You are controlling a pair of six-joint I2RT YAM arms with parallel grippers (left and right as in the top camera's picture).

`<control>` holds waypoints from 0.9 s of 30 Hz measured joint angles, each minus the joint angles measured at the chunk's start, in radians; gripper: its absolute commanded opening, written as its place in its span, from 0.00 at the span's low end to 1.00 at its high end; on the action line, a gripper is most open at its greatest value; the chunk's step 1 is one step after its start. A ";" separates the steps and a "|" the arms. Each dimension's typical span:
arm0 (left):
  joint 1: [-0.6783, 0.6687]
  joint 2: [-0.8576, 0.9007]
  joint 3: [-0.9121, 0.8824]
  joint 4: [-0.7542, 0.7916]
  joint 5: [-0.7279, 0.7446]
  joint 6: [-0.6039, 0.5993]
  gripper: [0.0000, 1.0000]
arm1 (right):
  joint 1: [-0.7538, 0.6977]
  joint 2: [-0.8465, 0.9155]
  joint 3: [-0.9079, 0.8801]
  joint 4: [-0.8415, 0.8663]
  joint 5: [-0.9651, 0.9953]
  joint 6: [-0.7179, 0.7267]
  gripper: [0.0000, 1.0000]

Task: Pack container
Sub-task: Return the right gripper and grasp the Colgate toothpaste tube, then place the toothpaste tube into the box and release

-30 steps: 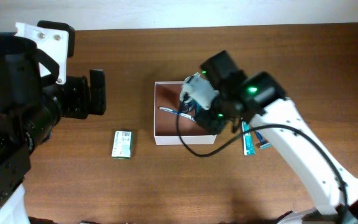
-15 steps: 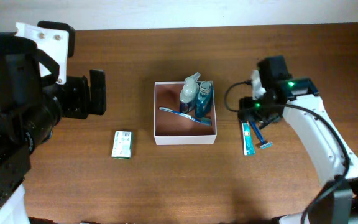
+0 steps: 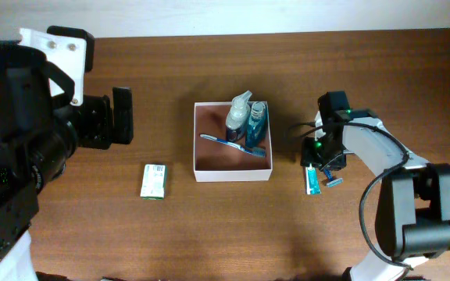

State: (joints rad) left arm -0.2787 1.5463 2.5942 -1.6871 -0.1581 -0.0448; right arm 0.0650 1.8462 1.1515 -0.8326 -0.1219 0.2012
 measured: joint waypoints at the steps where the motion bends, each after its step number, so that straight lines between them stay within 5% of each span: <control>1: 0.000 0.000 0.000 0.000 0.000 0.000 0.99 | 0.000 0.006 0.000 0.002 0.000 0.000 0.46; 4: 0.000 0.000 0.000 0.000 0.000 0.000 0.99 | 0.003 0.020 0.000 0.005 0.000 -0.003 0.43; 9: 0.000 0.000 0.000 0.000 0.000 0.000 0.99 | 0.031 0.045 0.004 0.020 0.011 -0.004 0.20; 15: 0.000 0.000 0.000 0.000 0.000 0.000 1.00 | 0.042 0.048 0.013 -0.025 0.013 -0.008 0.09; 22: 0.000 0.000 0.000 0.000 0.000 0.000 0.99 | 0.050 0.002 0.140 -0.263 0.049 -0.011 0.08; 27: 0.000 0.000 0.000 0.000 0.000 0.000 0.99 | 0.142 -0.209 0.316 -0.406 0.030 -0.035 0.04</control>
State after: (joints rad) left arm -0.2787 1.5463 2.5942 -1.6875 -0.1581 -0.0448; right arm 0.2066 1.6367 1.4677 -1.2385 -0.0917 0.1661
